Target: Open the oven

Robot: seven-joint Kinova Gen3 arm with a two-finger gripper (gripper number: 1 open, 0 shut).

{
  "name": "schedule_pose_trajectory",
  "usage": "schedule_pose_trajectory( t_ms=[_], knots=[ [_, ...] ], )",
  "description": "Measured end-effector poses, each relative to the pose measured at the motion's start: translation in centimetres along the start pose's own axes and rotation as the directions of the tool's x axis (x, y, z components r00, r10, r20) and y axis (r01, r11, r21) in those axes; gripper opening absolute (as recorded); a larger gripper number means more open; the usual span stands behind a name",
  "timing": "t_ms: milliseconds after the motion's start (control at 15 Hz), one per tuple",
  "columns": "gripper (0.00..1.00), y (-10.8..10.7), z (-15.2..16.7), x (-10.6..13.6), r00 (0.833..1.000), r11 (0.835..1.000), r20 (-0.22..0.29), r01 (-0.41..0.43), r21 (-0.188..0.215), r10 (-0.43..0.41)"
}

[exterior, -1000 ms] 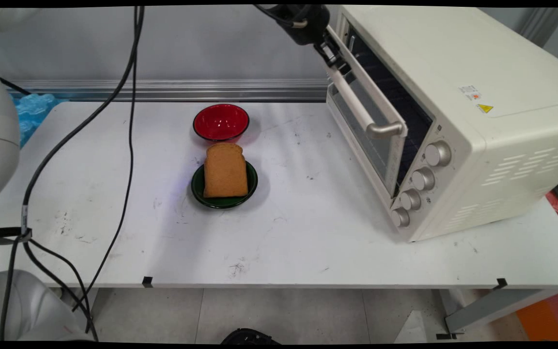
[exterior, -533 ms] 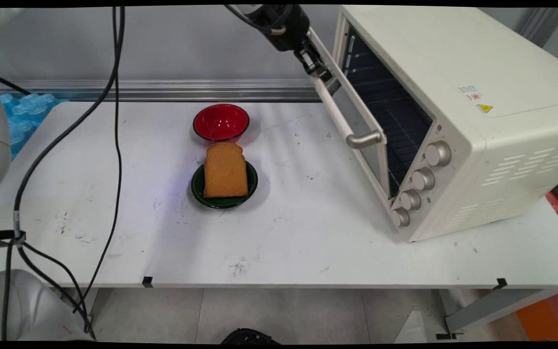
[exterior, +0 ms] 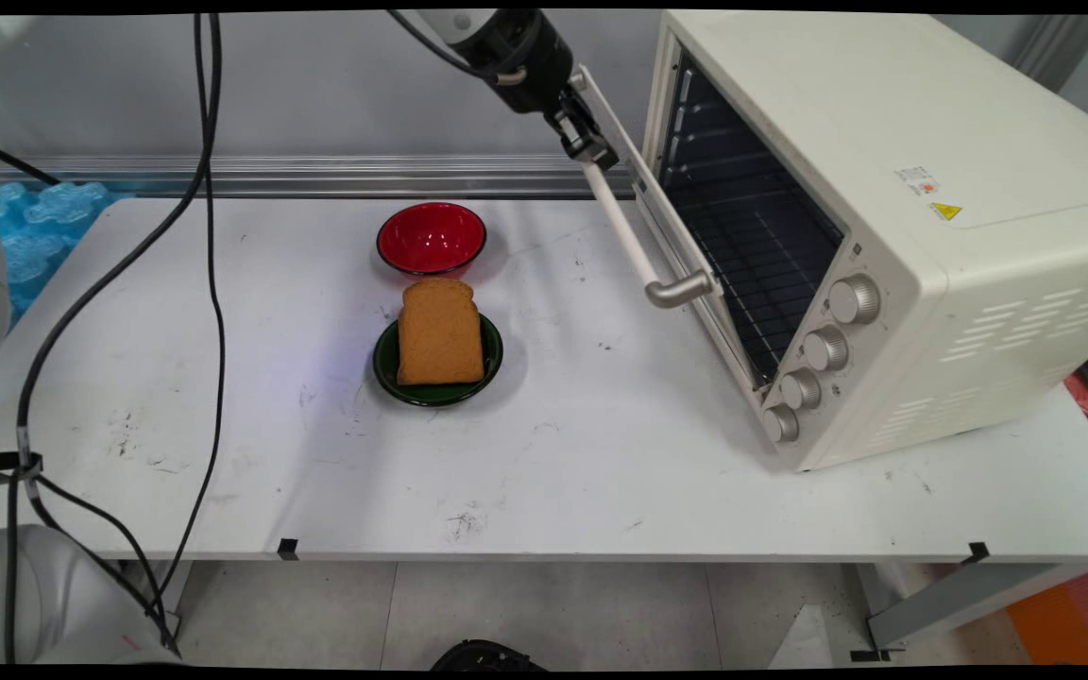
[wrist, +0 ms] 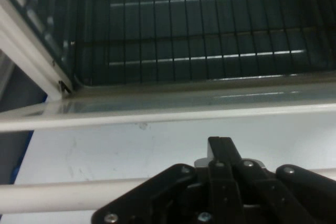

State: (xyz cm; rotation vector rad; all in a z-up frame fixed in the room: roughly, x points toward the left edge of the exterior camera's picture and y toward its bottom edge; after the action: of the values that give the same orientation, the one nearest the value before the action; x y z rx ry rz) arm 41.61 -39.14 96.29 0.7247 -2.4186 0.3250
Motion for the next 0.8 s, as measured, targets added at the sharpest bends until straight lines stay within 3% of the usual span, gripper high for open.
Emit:
schedule_pose_trajectory(
  t_ms=[800],
  knots=[
    [0.0,0.5,1.3,-4.3,1.0,1.0,0.022,0.015,0.013,-0.015]
  ],
)
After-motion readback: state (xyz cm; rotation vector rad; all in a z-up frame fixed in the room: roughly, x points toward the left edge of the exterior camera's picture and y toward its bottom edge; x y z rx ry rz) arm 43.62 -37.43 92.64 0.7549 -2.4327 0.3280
